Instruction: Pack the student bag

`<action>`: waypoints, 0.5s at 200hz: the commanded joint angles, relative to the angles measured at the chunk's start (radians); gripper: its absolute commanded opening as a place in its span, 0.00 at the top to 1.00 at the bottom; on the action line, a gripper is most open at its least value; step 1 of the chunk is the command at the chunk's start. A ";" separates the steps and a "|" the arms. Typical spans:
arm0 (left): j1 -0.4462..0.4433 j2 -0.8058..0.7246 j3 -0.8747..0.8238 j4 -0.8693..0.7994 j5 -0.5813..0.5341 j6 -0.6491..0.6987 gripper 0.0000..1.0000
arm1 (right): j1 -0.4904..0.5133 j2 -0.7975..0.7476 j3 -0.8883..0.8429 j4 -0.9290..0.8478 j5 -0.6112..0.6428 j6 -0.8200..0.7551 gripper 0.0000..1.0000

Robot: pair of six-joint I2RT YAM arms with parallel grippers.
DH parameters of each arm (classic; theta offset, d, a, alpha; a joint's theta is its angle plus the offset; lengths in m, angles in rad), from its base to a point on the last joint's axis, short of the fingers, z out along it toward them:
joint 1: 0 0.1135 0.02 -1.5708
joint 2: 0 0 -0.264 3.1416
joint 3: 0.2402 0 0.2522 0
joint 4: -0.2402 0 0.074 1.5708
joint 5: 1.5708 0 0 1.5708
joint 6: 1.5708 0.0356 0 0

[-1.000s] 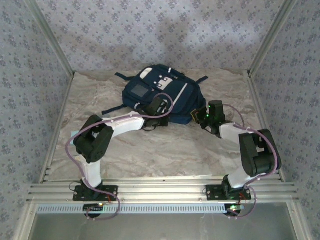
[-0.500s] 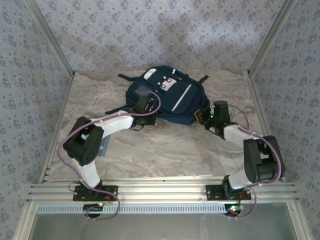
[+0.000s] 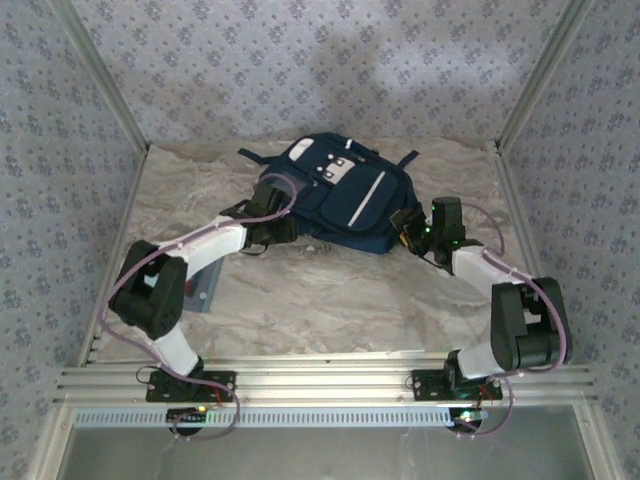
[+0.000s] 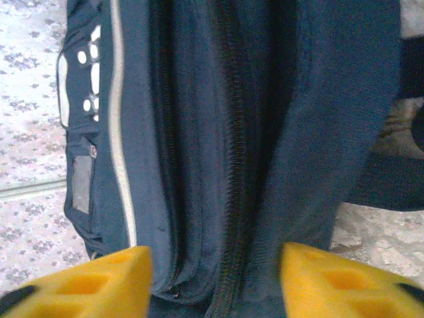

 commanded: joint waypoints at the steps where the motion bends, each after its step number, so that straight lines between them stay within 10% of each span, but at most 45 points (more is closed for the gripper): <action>1: -0.007 -0.092 0.003 -0.037 -0.018 -0.027 0.35 | 0.021 -0.066 0.066 -0.097 0.059 -0.133 0.30; 20: 0.001 -0.104 0.005 -0.033 -0.035 -0.035 0.33 | 0.043 -0.095 0.092 -0.154 0.115 -0.199 0.00; 82: 0.018 -0.007 0.054 0.038 0.063 -0.096 0.33 | 0.096 0.016 0.276 -0.310 0.110 -0.419 0.00; 100: 0.009 0.023 0.080 0.032 0.062 -0.078 0.33 | 0.103 0.097 0.356 -0.365 0.082 -0.510 0.23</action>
